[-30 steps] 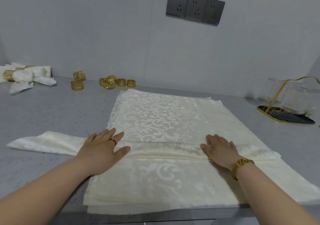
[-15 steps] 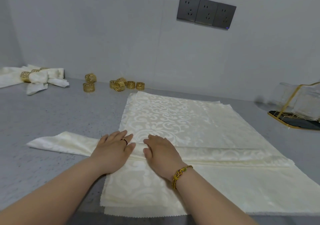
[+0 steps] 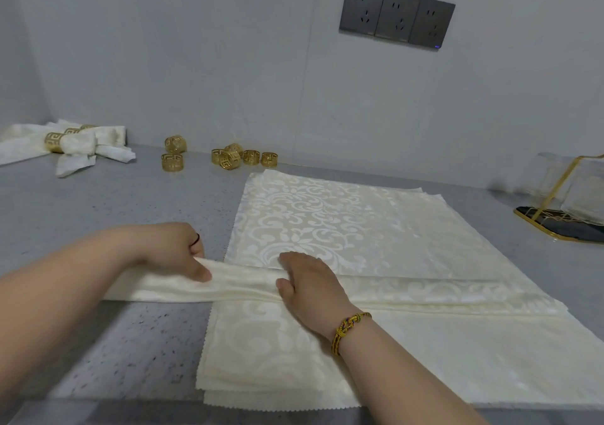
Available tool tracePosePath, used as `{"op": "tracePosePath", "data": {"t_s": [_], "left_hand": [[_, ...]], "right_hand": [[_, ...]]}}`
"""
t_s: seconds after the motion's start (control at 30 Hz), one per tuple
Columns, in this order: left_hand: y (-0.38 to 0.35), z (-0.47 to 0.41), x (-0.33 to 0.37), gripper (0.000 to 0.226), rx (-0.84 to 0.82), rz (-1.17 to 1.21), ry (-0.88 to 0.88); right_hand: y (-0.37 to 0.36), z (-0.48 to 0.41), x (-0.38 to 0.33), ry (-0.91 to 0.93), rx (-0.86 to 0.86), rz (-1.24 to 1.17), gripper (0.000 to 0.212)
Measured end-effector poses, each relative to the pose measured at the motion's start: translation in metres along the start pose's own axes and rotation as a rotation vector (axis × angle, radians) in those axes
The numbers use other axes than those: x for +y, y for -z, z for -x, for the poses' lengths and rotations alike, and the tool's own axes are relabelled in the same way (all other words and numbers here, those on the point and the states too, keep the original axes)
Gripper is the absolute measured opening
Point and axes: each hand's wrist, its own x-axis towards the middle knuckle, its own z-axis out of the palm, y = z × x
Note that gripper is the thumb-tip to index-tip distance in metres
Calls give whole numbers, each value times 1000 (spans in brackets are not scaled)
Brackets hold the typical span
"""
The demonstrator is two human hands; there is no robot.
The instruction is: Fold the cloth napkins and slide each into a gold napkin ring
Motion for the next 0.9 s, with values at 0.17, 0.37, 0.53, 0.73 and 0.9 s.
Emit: {"op": "tracePosePath", "data": {"t_s": [0.17, 0.37, 0.53, 0.73, 0.9], "left_hand": [[0, 6, -13, 17, 126, 177, 17], [10, 13, -7, 18, 121, 234, 37], [40, 25, 36, 16, 137, 384, -55], [38, 15, 121, 21, 74, 464, -178], [3, -8, 168, 27, 11, 356, -204]], "right_hand": [[6, 7, -3, -21, 202, -41, 26], [11, 14, 2, -75, 141, 20, 18], [15, 11, 3, -76, 61, -76, 18], [48, 24, 21, -61, -131, -464, 27], [65, 42, 68, -193, 193, -60, 16]]}}
